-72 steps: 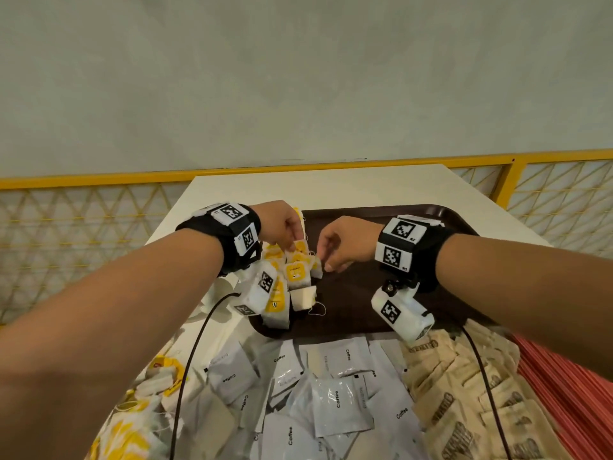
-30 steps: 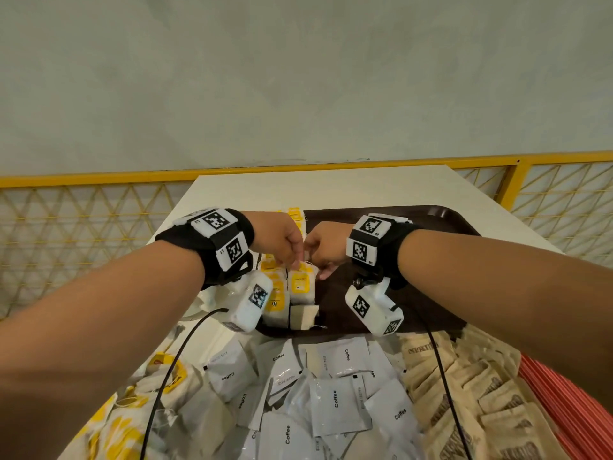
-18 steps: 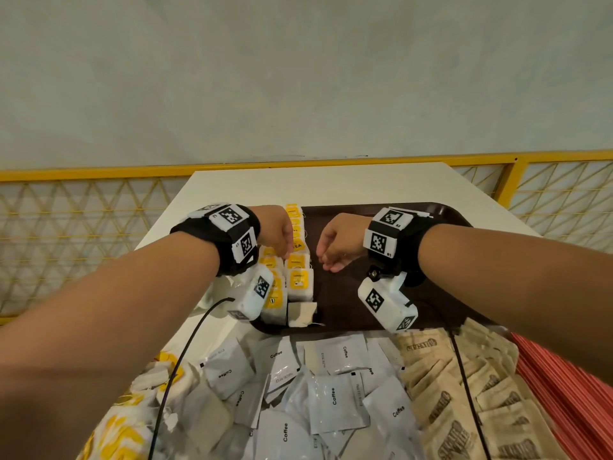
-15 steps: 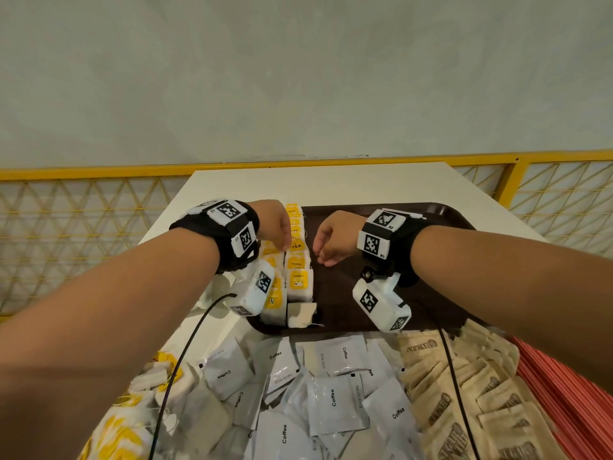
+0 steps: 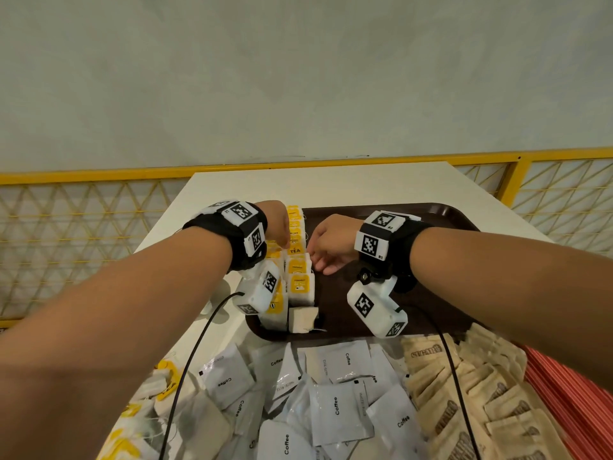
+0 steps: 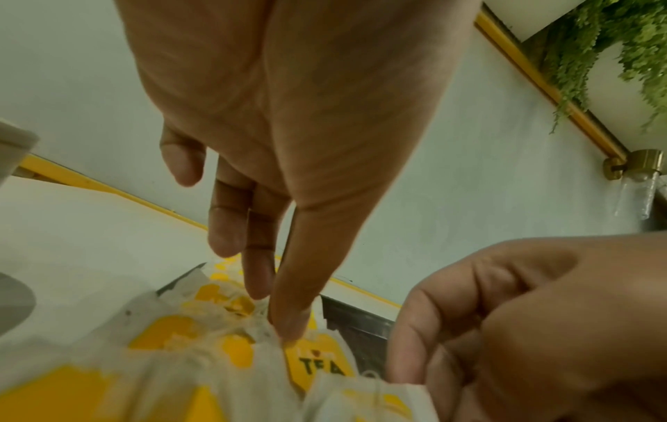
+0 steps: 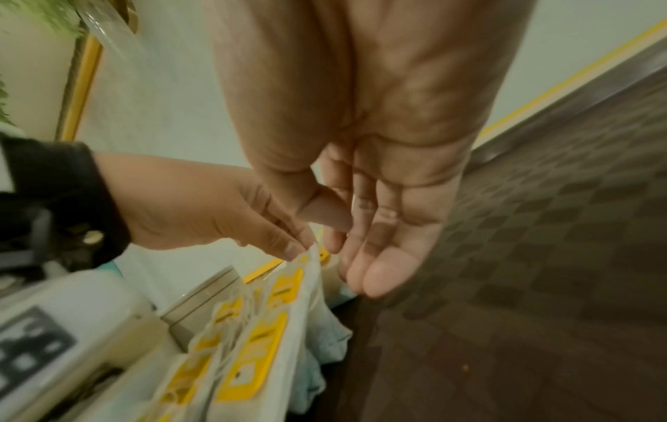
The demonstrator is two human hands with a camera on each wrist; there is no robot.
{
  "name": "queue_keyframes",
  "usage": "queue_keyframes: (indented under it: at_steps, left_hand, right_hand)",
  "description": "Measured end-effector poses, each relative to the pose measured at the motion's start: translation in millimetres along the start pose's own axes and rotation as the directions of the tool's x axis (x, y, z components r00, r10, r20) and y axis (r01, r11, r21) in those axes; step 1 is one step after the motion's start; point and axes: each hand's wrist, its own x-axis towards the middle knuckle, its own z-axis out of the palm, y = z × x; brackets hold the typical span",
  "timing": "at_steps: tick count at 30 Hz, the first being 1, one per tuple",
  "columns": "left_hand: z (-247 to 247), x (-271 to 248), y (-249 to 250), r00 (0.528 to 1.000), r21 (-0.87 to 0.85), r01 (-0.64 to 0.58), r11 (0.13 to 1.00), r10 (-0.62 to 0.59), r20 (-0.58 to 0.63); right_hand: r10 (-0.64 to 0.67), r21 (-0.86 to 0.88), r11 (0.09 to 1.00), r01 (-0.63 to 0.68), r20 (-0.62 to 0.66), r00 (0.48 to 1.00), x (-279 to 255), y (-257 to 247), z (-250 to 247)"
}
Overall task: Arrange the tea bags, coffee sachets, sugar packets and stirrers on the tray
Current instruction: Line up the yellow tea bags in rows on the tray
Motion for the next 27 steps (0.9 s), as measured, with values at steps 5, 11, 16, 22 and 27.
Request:
queue_keyframes:
  at_steps: [5,11,16,22,27]
  left_hand:
    - [-1,2,1,1.000,0.009,-0.014,1.000,0.014,0.011]
    - [-13,-4,-7,0.999,-0.121,-0.026,0.992,0.030,0.025]
    - [-7,-8,-4,0.994,-0.045,-0.036,0.998,0.040,0.104]
    - [-5,-2,1,0.999,-0.032,-0.024,0.999,0.025,0.043]
    - [-12,-4,-1,1.000,-0.024,0.001,1.000,-0.001,-0.021]
  right_hand:
    - [-0.049,0.008,0.999,0.049,0.060,0.997,-6,-1,-1]
    - [-0.125,-0.007,0.992,0.125,-0.029,0.992,-3,-3,0]
    - [-0.135,-0.003,0.991,0.135,-0.066,0.989,-2,-9,3]
    - [-0.111,-0.001,0.994,0.112,-0.080,0.991,-4,-6,1]
    - [-0.085,-0.059,0.995,0.079,-0.106,0.991,-5,-2,-1]
